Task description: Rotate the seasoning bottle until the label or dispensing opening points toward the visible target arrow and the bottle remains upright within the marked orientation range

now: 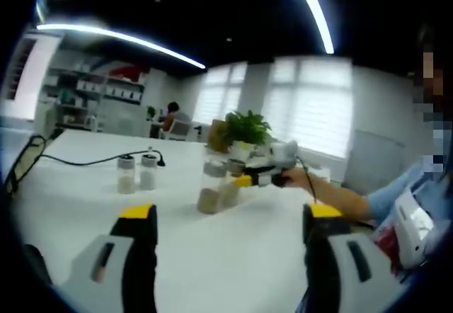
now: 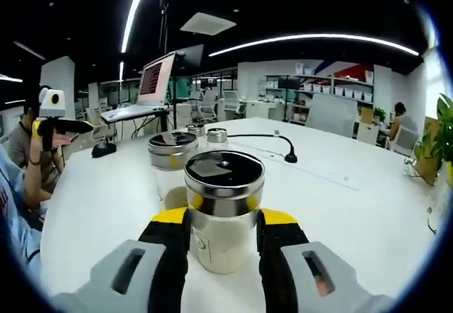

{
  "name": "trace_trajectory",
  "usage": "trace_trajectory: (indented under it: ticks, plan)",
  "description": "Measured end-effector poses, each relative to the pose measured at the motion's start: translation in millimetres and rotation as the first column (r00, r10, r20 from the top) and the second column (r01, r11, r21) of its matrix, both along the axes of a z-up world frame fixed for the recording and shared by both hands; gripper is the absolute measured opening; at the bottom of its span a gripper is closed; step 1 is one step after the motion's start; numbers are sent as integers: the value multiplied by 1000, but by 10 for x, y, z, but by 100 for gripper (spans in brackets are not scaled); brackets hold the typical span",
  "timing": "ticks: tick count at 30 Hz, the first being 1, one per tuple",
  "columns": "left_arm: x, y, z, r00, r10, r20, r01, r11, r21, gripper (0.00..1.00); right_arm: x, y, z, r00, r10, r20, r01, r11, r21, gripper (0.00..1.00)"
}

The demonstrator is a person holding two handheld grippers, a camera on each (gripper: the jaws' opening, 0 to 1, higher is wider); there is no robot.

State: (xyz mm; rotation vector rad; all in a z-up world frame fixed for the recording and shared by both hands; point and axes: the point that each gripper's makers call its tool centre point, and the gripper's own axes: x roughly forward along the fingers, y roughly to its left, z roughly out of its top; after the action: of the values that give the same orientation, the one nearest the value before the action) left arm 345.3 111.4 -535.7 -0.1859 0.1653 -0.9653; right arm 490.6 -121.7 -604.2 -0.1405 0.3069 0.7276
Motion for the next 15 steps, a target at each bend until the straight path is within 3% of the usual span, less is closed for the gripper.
trace_trajectory:
  ticks: [15]
  plan:
    - [24, 19, -26, 1000, 10, -10, -10, 1000, 8, 89, -91, 25, -19, 1000, -20, -18, 20, 1000, 19, 36]
